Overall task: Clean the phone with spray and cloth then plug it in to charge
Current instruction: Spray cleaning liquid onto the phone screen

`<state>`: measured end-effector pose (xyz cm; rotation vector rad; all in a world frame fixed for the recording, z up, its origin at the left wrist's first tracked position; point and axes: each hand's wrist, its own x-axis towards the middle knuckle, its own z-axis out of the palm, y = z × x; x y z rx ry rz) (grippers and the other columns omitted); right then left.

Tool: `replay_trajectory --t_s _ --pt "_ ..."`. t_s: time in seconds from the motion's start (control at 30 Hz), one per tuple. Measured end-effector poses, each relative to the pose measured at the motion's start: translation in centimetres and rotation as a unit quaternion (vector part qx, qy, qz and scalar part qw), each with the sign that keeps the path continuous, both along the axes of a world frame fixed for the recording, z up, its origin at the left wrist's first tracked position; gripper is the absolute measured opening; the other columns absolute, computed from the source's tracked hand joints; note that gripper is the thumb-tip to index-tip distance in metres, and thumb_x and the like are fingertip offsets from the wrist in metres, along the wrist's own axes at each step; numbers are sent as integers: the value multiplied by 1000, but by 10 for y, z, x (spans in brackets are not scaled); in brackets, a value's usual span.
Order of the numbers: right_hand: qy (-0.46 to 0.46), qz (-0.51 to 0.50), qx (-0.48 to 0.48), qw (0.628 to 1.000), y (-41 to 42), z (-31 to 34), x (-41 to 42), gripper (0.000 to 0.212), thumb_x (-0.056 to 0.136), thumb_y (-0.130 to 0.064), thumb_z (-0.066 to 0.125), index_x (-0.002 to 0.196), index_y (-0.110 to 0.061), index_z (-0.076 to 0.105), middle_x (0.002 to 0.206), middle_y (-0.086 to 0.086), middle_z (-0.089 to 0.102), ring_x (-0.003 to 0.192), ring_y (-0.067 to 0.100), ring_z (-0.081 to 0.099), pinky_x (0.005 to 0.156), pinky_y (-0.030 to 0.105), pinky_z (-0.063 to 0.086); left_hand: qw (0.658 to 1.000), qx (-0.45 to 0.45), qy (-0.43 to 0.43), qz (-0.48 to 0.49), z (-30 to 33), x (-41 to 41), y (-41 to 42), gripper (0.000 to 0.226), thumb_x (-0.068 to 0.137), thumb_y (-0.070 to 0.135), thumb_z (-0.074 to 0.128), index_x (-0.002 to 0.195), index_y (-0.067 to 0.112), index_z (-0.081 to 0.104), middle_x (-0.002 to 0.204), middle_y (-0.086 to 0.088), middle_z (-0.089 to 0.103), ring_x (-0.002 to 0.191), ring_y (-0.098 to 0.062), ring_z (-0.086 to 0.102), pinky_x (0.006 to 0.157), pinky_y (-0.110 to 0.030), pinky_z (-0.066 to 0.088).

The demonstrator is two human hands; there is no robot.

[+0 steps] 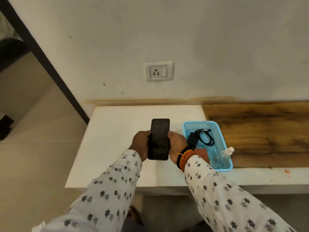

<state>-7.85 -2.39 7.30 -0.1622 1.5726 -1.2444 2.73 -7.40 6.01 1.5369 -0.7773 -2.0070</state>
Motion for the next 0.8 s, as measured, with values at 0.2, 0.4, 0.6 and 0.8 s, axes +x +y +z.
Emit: replay_trajectory --t_s 0.2,0.4,0.6,0.8 --pt "-3 6 -84 996 11 40 -15 29 98 -12 45 112 2 66 109 24 69 102 43 65 84 52 56 994 -11 107 33 29 -13 5 33 100 24 47 102 5 73 102 -16 74 91 -32 70 92 -47 54" --pt "-41 22 -170 984 29 68 -22 32 103 -13 36 118 -6 64 115 18 69 107 36 65 90 47 54 979 -37 201 -3 53 -9 17 35 103 32 45 108 9 71 96 -10 78 84 -27 76 79 -42 57" --pt "-76 9 -237 968 46 82 -24 31 103 -14 39 115 -12 68 116 11 70 110 31 65 94 45 53 958 -17 276 -71 71 -3 34 50 99 51 45 115 14 75 124 -14 70 105 -31 71 89 -44 57" --pt "31 62 -228 971 58 82 -24 39 103 -24 40 91 -38 75 104 -9 74 104 19 65 64 26 57 936 11 324 -137 58 3 47 66 93 66 40 130 17 66 138 -22 59 125 -47 56 107 -70 35"
